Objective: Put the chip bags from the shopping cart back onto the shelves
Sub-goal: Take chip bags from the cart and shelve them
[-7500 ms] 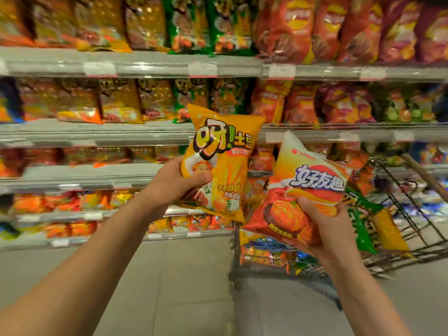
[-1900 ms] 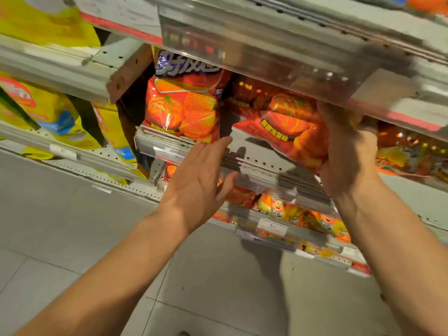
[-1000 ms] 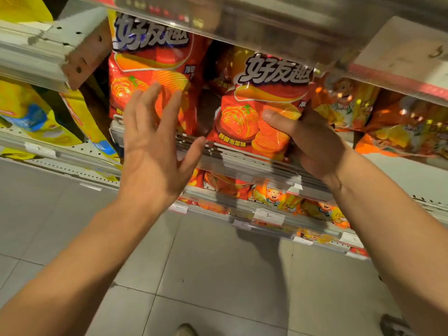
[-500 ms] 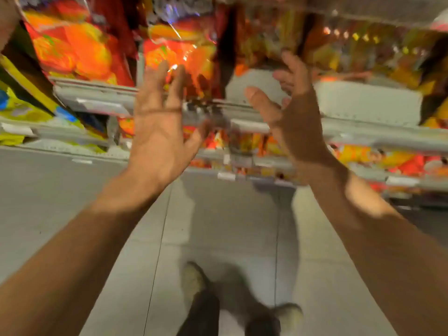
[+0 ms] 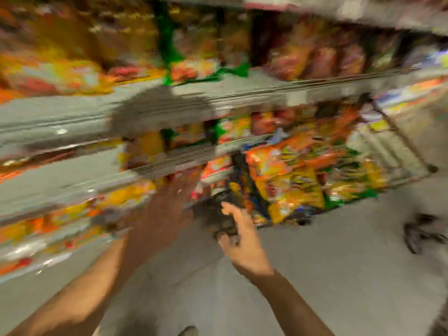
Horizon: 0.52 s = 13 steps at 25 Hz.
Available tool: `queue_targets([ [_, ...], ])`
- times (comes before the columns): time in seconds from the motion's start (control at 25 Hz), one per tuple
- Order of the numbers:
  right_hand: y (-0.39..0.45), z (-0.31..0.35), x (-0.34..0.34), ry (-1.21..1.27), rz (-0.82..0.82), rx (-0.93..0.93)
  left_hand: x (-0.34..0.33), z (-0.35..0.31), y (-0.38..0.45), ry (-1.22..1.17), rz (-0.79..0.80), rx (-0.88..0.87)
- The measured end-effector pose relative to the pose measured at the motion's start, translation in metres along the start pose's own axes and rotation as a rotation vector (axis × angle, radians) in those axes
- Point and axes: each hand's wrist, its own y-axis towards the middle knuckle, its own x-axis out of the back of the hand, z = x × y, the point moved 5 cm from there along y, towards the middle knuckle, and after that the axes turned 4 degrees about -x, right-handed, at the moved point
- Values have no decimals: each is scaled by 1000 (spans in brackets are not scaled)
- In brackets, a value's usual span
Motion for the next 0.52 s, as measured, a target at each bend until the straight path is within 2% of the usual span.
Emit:
queue_targets([
  [0.08,-7,-40,76,70,-145,-98,-27,-55,67,33,84,-111],
  [0.24,11,-110,188,280,-420,-313,-87,-119,158,59,260,-278],
  [0.4,46,-166,257,316,-610,-457,-145,-139,251,38,441,-300],
  [0.52,78,-202,285,366,-672,-617,-169,-127,330,26,467,-237],
])
